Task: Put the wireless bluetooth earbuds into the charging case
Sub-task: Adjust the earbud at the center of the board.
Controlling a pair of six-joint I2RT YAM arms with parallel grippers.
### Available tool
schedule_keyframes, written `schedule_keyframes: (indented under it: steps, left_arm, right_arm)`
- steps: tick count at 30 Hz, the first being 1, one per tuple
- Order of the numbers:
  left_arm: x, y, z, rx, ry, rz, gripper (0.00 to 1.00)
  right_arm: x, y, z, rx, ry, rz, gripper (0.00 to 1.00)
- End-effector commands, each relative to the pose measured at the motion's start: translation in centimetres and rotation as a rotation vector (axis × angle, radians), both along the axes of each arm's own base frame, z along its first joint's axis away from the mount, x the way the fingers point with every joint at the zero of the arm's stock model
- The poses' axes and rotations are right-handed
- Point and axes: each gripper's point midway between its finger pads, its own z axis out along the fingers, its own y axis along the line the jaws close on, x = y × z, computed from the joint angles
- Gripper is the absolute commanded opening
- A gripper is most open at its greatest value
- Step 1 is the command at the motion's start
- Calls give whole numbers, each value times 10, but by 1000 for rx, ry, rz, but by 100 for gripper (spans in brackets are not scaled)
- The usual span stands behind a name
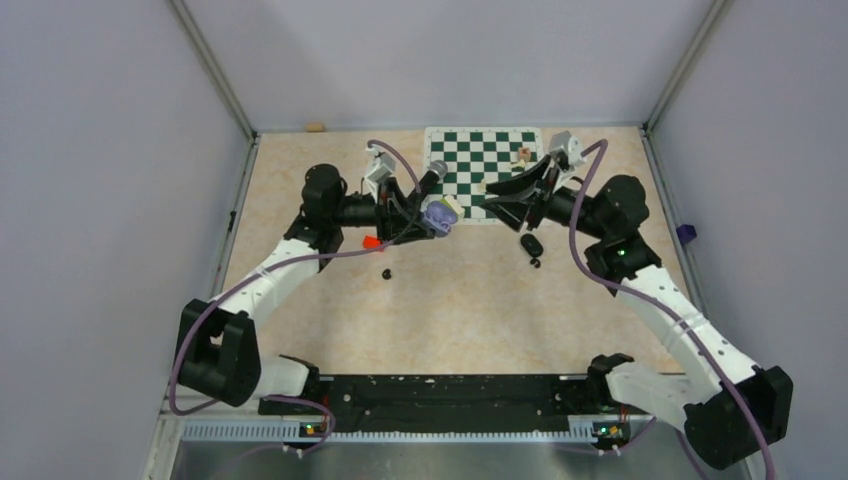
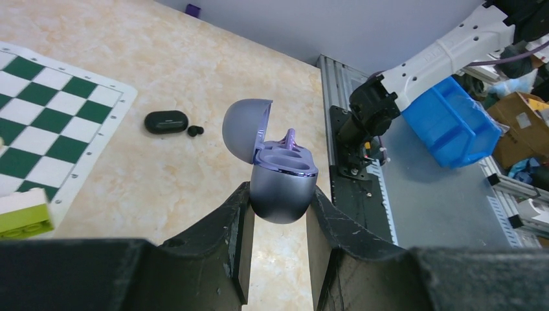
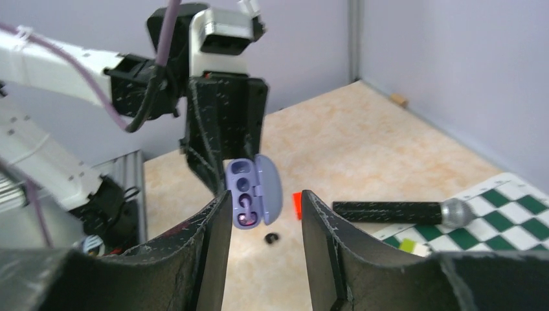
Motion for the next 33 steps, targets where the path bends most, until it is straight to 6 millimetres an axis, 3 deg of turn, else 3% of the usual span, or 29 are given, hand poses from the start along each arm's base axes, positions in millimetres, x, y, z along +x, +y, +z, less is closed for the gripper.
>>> schedule_keyframes:
  steps: [1,5,9,14,22,23,25,29,33]
  left_arm:
    - [2,19,37,-16,-150,26,0]
    - [6,41,47,10,-200,71,0]
    - [9,73,56,57,-265,135,0]
    - [9,112,51,113,-272,256,0]
    - [1,165,11,207,-244,451,0]
    - [0,170,7,213,-241,469,0]
    - [-2,181,1,221,-236,506,0]
    - [-8,197,-5,199,-224,562,0]
    - [-11,212,-6,160,-232,605,0]
  right_arm:
    - [29,-22,26,-16,-57,-197,43]
    - [77,-32,3,-85,39,-371,43]
    - [116,-16,-48,-203,212,-406,44]
    - [132,36,-95,-400,116,-374,46]
    - [173,107,-155,-567,68,-219,52]
    - [178,116,-153,-579,37,-203,54]
    - [181,134,-167,-632,-12,-156,56]
    - [184,157,-183,-710,-158,-87,63]
    - [197,168,-196,-781,-284,-75,67]
